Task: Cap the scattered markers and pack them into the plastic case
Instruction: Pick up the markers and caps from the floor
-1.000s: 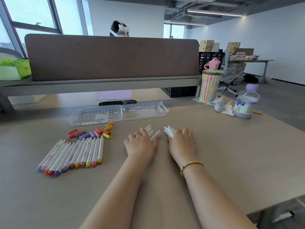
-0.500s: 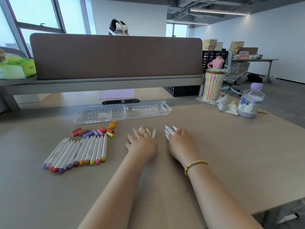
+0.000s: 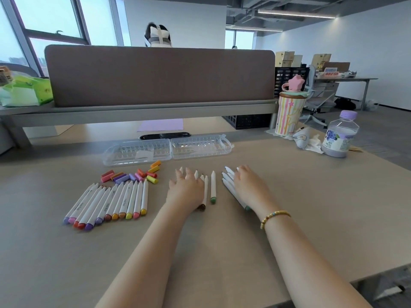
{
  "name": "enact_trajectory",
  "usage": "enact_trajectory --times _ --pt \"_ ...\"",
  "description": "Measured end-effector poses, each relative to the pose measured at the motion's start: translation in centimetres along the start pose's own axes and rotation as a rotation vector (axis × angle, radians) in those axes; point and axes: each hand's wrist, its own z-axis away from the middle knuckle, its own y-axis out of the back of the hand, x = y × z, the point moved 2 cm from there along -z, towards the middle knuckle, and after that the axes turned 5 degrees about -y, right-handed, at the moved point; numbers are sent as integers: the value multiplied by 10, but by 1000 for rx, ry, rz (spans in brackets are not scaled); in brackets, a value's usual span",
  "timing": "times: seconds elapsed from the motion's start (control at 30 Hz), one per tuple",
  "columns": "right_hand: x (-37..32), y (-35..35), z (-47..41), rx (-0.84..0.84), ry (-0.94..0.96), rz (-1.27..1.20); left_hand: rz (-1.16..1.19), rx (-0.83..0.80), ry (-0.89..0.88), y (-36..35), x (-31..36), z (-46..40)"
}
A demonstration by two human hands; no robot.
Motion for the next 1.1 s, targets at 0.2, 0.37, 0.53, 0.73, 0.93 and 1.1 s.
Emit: enact_trajectory --times 0.2,0.37,0.53,0.73,0.93,1.1 --pt "16 10 -12 -158 98 -142 -55 -109 -293 7 -28 15" --pt "9 0 -4 -221 142 -19 -142 -90 -346 -7 -17 11" --pt "8 12 5 -427 195 -165 -154 -79 -327 -8 -11 9" --pt "19 23 11 -639 272 213 -143 -102 -398 1 -25 9" --pt "15 14 13 -571 308 239 -151 -44 -405 -6 -16 4" --pt "9 1 10 -473 343 266 -142 -30 -370 -7 -17 4"
